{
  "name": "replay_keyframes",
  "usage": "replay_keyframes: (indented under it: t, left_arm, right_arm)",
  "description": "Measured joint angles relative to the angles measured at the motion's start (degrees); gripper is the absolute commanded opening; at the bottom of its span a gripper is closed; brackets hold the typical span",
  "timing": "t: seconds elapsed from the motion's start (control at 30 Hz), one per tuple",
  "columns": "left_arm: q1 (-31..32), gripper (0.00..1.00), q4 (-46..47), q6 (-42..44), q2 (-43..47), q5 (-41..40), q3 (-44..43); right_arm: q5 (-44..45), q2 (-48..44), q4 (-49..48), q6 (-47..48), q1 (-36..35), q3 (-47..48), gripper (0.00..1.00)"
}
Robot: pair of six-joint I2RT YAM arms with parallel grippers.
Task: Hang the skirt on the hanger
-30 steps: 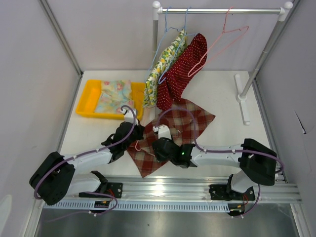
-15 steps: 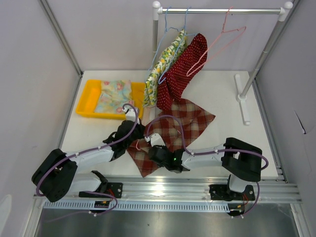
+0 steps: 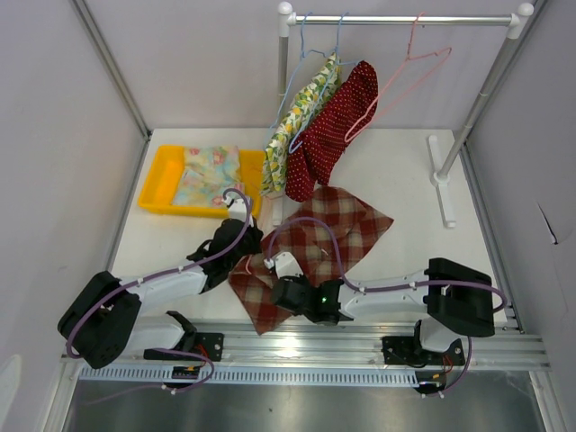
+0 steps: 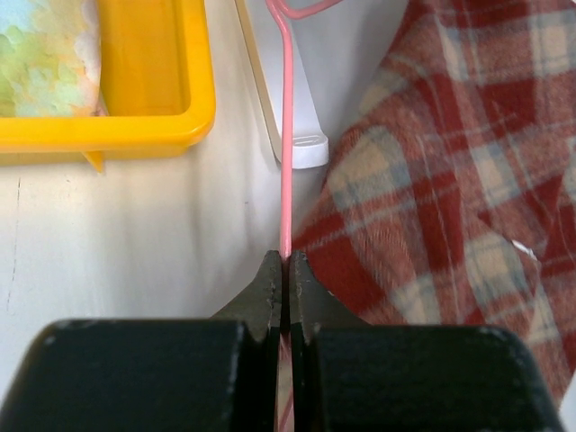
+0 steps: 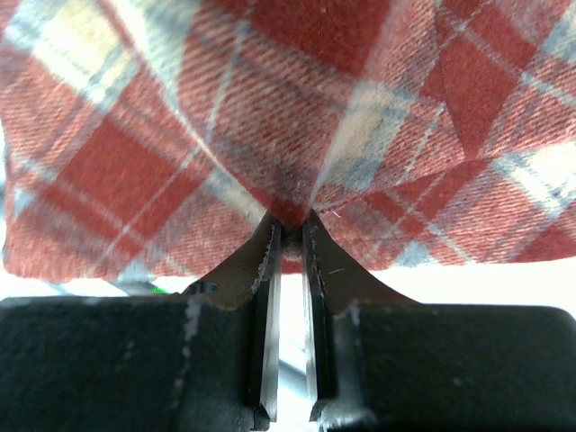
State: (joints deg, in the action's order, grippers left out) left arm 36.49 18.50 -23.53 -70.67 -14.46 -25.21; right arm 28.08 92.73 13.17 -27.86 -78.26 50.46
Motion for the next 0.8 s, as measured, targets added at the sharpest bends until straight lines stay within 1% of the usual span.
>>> replay_keyframes:
  t: [0.13,0.3,0.5,0.63,0.8]
  left_arm:
    - [0.02,0.00,-1.53,-0.57,-0.04,-0.46,0.00]
    - [0.02,0.00,-4.92,-4.07,-0.33,-2.27,0.04]
    - [0.09,0.00,-5.44,-8.48,1.57,-3.91,2.23]
    - [0.39,0.00,-6.14,-10.56,4.31,-5.44,3.48]
    - [3.19,0.00,-7.74,-11.98,5.97,-9.35,3.91]
  right_arm:
    - [-0.48,-1.62,2.64,-2.62,-3.04,0.02,0.00]
    - [-0.98,-2.78,5.84,-5.16,-4.83,0.02,0.00]
    - [-1.18,-5.42,9.86,-7.19,-4.68,0.02,0.00]
    - [-2.14,-8.02,11.08,-8.20,-2.97,-1.14,0.00]
    - [-3.34,-11.15,12.50,-8.57,-0.98,-2.51,0.00]
